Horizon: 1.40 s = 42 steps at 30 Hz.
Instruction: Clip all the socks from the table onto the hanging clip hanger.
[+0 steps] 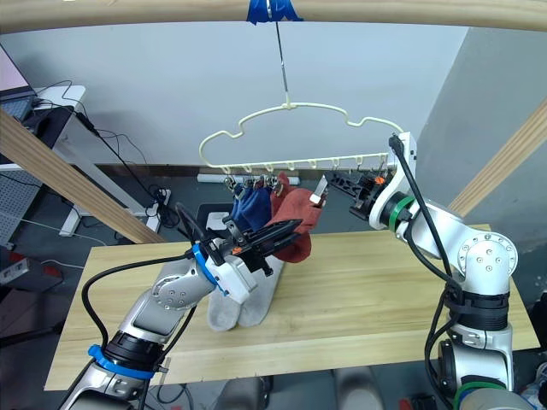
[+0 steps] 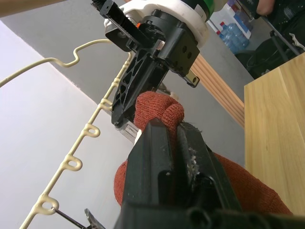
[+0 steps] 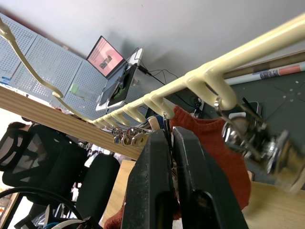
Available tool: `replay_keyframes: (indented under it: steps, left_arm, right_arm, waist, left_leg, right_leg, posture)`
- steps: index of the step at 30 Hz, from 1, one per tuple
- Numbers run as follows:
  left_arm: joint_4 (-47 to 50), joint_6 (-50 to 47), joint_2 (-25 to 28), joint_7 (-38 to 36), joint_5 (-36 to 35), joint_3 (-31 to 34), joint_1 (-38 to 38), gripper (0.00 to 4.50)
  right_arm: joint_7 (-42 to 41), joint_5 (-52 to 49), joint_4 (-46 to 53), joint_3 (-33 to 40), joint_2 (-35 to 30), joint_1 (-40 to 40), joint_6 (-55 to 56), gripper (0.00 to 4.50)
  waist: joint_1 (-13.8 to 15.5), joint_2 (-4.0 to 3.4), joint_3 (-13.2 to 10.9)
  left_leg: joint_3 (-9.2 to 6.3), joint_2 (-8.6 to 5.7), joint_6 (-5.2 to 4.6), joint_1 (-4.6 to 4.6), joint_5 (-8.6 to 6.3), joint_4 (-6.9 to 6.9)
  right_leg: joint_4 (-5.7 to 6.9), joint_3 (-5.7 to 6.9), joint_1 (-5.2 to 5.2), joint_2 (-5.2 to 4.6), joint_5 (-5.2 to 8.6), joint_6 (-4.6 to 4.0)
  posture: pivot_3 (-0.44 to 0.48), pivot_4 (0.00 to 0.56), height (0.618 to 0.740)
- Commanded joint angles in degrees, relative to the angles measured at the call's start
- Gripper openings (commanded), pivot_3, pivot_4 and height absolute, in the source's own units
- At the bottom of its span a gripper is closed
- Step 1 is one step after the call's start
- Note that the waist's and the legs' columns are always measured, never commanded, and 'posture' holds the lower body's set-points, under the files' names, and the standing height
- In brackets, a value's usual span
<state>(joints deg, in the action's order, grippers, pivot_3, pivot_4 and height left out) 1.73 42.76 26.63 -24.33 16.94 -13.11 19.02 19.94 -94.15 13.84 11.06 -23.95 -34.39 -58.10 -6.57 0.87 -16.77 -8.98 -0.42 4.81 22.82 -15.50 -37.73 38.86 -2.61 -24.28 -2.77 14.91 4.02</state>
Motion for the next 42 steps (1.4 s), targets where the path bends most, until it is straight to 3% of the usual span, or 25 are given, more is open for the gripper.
replay_keyframes:
  steps: [1,9,13,18,22,29,33,36,39,42]
  left_arm:
    - [1.7,0.4,-0.3,0.9,-0.2,0.5,0.6,0.0]
    - [0.3,-2.1,-1.2,0.4,-0.8,-0.1,1.6,0.0]
    - [-1.0,-4.2,-2.0,-1.1,-2.8,-0.8,2.1,0.0]
    - [-2.5,-7.8,-3.0,-4.7,-9.5,-1.1,2.0,1.41]
    - [1.0,-18.7,-3.7,-10.9,-22.7,-0.4,0.0,2.5]
    - [18.2,-43.8,4.4,-18.1,-46.0,6.3,-8.6,4.49]
    - [25.9,-50.0,8.9,-19.0,-51.6,11.3,-13.9,4.49]
    - [29.7,-52.3,10.3,-18.5,-53.4,14.5,-16.3,4.5]
    - [33.0,-54.5,11.0,-17.4,-54.8,17.3,-18.6,4.5]
    - [35.9,-55.9,10.7,-16.0,-54.9,18.5,-20.3,4.5]
  right_arm:
    - [-0.5,-2.1,1.5,0.0,-0.7,0.1,1.3,1.61]
    - [-2.7,-5.0,3.3,1.9,-6.0,2.1,1.1,4.47]
    - [-9.2,-3.1,7.7,3.6,-14.3,6.6,-0.9,4.49]
    - [-17.1,6.5,15.2,4.0,-20.5,13.8,0.9,4.5]
    - [-24.2,21.5,20.6,0.5,-22.7,19.2,5.3,4.5]
    - [-25.1,47.3,25.2,-6.4,-18.7,22.4,18.4,4.5]
    - [-23.2,57.1,28.7,-11.1,-12.9,23.4,23.6,4.5]
    - [-22.8,60.9,30.4,-14.0,-8.9,23.2,24.7,3.9]
    - [-22.3,66.6,30.2,-17.3,-6.4,22.6,25.3,2.91]
    - [-19.5,71.6,29.1,-18.6,-3.0,22.0,25.0,2.91]
  waist:
    - [0.0,0.0,0.0]
    - [0.2,0.0,0.0]
    - [0.1,-0.04,0.0]
    - [-0.1,-0.05,0.0]
    - [-0.2,-0.05,0.0]
    - [-0.6,-0.05,0.0]
    - [-0.2,-0.06,0.0]
    - [0.3,-0.06,0.0]
    - [0.7,-0.05,0.0]
    - [1.3,-0.03,0.0]
  left_leg:
    - [0.0,0.0,0.0,0.0,0.0,0.0]
    - [-0.01,-0.01,0.0,0.02,0.0,0.0]
    - [0.0,-0.02,-0.02,0.09,-0.01,0.0]
    - [0.02,0.02,-0.05,0.06,-0.03,0.0]
    - [0.05,0.04,-0.05,0.02,-0.03,-0.05]
    - [0.04,0.15,-0.04,-0.02,-0.02,-0.05]
    - [0.05,0.2,-0.04,-0.02,-0.02,-0.02]
    - [0.04,0.2,-0.02,-0.01,-0.02,-0.02]
    - [0.05,0.19,-0.02,-0.01,-0.01,-0.02]
    - [0.05,0.18,-0.01,-0.01,-0.01,-0.03]
  right_leg:
    - [0.0,0.0,0.0,0.0,0.0,0.0]
    - [-0.01,0.01,0.0,0.0,0.0,0.0]
    - [-0.11,0.01,0.0,-0.02,0.01,0.01]
    - [-0.12,0.02,0.0,0.01,0.01,0.02]
    - [-0.1,-0.01,0.02,0.04,0.02,0.04]
    - [-0.09,-0.03,0.0,0.16,0.07,0.12]
    - [-0.11,-0.05,-0.01,0.2,0.1,0.15]
    - [-0.16,-0.06,0.0,0.2,0.06,0.08]
    - [-0.19,-0.07,0.01,0.19,0.04,0.05]
    - [-0.21,-0.07,0.01,0.19,0.03,0.03]
  posture:
    - [-0.169,0.276,0.74]
    - [-0.178,0.276,0.74]
    - [-0.203,0.278,0.74]
    - [-0.22,0.277,0.74]
    - [-0.206,0.27,0.74]
    - [-0.163,0.266,0.74]
    - [-0.135,0.263,0.74]
    - [-0.12,0.258,0.74]
    - [-0.112,0.253,0.74]
    - [-0.099,0.249,0.74]
